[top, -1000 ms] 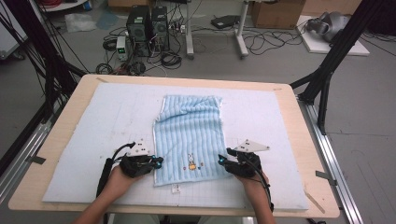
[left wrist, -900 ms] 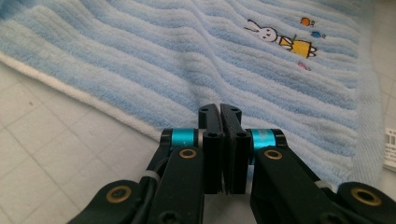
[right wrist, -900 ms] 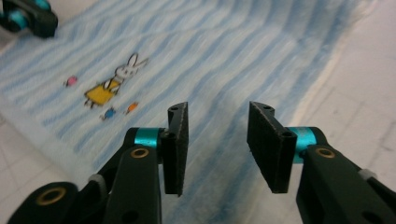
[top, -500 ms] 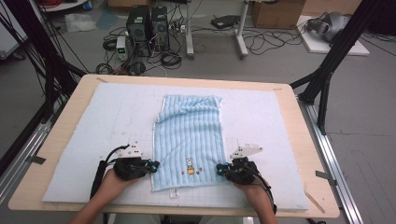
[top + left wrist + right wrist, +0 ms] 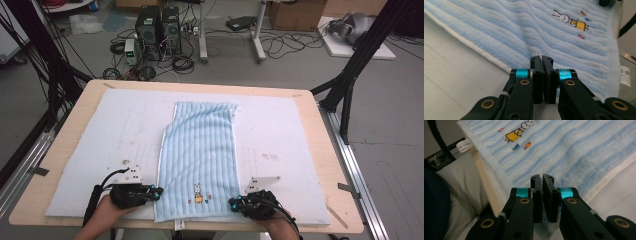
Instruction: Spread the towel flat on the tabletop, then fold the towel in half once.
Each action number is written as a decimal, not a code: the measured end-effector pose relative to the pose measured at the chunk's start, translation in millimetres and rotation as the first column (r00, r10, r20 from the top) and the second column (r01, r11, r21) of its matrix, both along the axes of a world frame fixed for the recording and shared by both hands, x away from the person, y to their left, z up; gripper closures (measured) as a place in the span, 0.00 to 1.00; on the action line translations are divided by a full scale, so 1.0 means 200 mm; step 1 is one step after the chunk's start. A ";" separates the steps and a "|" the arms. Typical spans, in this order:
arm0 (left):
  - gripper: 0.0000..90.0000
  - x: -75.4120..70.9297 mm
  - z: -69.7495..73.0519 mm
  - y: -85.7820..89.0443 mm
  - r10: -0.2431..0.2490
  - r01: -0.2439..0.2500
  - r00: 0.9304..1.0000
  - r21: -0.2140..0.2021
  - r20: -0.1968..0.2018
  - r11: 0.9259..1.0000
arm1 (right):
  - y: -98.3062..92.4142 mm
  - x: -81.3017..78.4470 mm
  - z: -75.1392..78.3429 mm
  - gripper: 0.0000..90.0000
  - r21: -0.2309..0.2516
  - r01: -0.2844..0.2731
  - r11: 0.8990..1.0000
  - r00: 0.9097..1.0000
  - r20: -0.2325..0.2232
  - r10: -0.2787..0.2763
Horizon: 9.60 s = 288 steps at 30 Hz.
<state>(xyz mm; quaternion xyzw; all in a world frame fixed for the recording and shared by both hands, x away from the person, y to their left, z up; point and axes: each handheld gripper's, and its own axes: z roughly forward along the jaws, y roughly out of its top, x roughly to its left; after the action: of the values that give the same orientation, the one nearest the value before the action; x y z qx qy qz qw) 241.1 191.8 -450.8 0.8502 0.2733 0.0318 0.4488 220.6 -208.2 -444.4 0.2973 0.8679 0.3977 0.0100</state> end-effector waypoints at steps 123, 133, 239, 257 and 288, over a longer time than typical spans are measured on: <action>0.62 -0.07 0.05 0.02 0.089 -0.088 0.996 -0.087 0.008 0.992 | 0.00 0.01 0.05 0.73 0.066 -0.023 0.998 0.999 0.026 0.022; 0.59 0.27 0.12 0.05 0.257 -0.249 0.966 -0.165 0.033 0.954 | 0.10 0.28 0.03 0.65 -0.013 0.158 0.987 0.981 0.118 -0.155; 0.20 0.83 0.12 0.03 0.356 -0.307 0.917 -0.252 0.178 0.918 | -0.29 0.74 0.18 0.13 0.128 0.438 0.890 0.856 0.242 -0.457; 0.20 0.74 0.12 0.08 0.383 -0.333 0.910 -0.270 0.160 0.903 | -0.28 0.62 0.15 0.12 0.143 0.410 0.901 0.853 0.288 -0.435; 0.27 1.00 0.08 -0.03 0.443 -0.431 0.895 -0.152 0.056 0.890 | -0.27 0.62 0.14 0.12 0.172 0.416 0.893 0.860 0.244 -0.447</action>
<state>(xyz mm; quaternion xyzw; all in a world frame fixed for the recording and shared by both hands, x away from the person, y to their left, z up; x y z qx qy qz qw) 440.4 186.7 -433.8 0.7322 0.4387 0.1512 0.4985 343.9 -262.0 -416.0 0.4256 0.7450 0.4717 0.2034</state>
